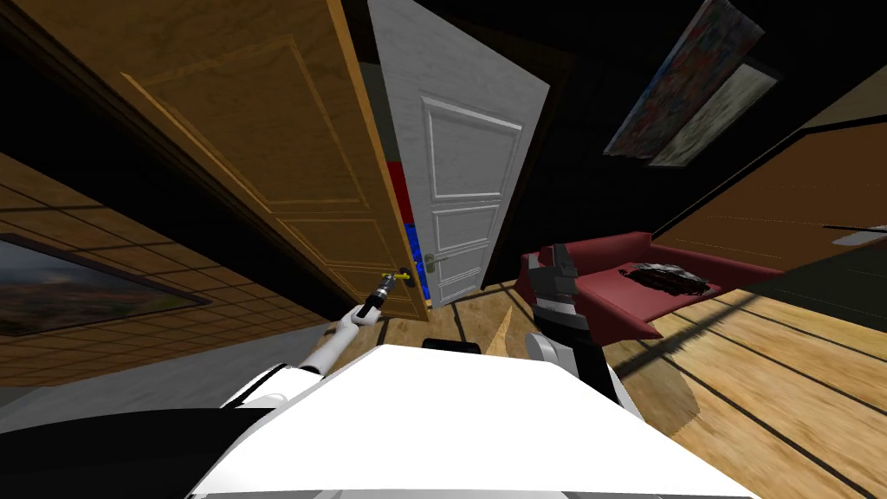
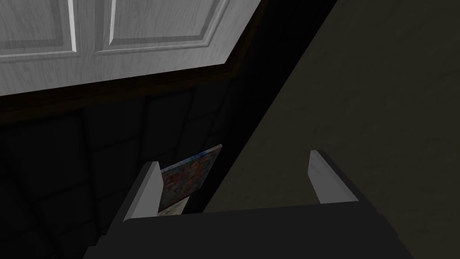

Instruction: Pull the door open

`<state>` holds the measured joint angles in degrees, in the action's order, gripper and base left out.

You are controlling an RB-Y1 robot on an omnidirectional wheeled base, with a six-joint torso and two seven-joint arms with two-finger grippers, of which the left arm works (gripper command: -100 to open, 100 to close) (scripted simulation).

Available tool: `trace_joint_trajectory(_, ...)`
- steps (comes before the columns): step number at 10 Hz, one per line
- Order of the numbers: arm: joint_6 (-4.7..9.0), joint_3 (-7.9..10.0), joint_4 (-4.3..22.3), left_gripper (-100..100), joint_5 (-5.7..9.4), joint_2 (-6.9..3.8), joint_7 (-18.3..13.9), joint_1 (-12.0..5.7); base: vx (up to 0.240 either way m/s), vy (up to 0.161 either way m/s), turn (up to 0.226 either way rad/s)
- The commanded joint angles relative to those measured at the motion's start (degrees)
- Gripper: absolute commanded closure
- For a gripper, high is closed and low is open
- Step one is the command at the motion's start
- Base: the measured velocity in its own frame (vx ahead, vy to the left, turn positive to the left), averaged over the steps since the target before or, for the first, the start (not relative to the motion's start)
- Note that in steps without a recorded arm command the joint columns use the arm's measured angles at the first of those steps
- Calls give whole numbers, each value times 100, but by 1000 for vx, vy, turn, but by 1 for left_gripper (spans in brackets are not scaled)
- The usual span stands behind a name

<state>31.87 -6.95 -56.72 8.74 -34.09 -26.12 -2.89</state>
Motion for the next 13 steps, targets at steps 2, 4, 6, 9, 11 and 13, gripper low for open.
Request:
trace_joint_trajectory(2,226,-258,-149,100,-32,-159,-213,165,-197,95,-91)
trace_joint_trajectory(4,209,-227,-167,100,-22,-192,-206,197,-148,73,-36)
trace_joint_trajectory(6,477,-358,-198,100,-38,-363,-363,366,-188,80,-136)
trace_joint_trajectory(9,764,-488,-250,100,-48,-560,-533,536,-191,103,-133)
trace_joint_trajectory(11,1025,-606,-298,100,-58,-739,-688,690,-183,88,-142)
trace_joint_trajectory(13,1146,-660,-320,100,-62,-822,-759,762,-195,123,-95)
